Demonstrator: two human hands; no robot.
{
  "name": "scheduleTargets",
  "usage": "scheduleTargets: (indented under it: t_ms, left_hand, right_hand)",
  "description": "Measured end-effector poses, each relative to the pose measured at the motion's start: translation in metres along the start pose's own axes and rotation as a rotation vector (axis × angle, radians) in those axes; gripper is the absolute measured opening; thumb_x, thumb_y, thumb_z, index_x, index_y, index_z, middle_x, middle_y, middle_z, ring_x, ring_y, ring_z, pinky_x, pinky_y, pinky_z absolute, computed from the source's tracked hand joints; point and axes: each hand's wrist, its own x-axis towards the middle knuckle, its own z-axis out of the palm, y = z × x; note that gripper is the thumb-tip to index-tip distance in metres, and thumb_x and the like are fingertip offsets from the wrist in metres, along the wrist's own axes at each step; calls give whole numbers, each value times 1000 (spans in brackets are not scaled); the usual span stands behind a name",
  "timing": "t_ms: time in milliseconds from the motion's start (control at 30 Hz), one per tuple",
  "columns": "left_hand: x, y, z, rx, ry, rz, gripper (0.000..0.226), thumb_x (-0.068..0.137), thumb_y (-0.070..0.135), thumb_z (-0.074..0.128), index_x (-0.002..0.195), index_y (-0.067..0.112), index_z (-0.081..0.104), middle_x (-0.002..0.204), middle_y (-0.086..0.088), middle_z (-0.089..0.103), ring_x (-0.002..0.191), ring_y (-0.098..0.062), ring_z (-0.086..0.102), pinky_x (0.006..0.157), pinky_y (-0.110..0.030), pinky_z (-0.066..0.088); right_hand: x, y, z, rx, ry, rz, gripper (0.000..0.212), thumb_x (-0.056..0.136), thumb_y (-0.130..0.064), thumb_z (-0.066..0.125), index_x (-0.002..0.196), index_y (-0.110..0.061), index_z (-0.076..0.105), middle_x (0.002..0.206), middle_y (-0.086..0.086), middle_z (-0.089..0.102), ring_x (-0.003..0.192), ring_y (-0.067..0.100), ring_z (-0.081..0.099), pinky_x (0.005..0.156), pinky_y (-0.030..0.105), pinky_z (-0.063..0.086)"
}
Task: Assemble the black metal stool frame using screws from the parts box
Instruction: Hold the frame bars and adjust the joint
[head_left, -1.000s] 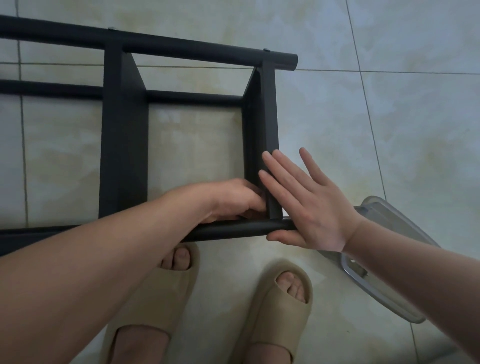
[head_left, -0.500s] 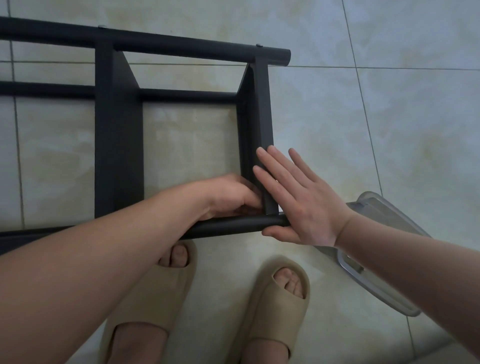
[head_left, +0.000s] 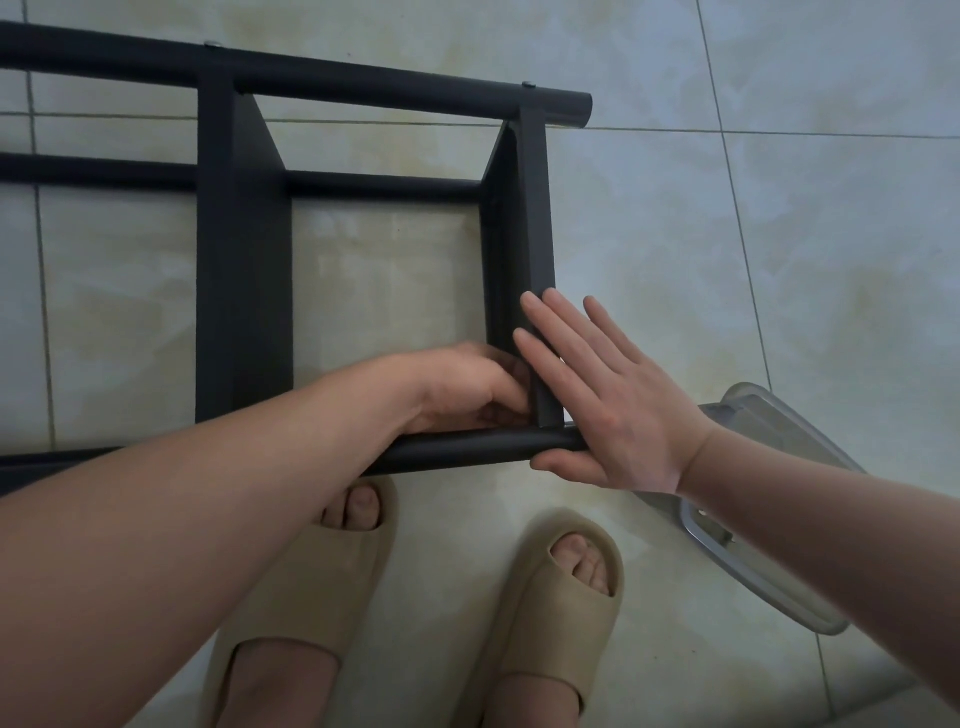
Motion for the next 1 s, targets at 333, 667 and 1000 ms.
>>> scheduleTargets:
  t_ms: [333,667,1000]
  left_hand:
    - [3,1,-4,71,35,-6,23,83,-16,51,99,-7,64,84,-20,60,77,-27,63,73,-33,53]
    - [2,2,-5,30,12,-8,32,85,-20,49,117,-20,54,94,-22,60,90,-32,64,84,-38,54]
    - [2,-4,-6,44,5,-13,22,84,-9,54,102,-10,65,91,-25,62,89,-34,63,84,-42,51]
  right_hand:
    - [0,0,1,48,-3,18,93,95,-65,43,152,7,32,162,28,19,153,43,14,121,61,21]
    - [0,0,2,55,4,11,92,96,-65,41,152,7,31,162,29,19,153,43,14,121,60,22]
    - [1,-1,0,56,2,18,93,97,-67,32,153,7,28,163,27,17,154,41,13,123,59,18]
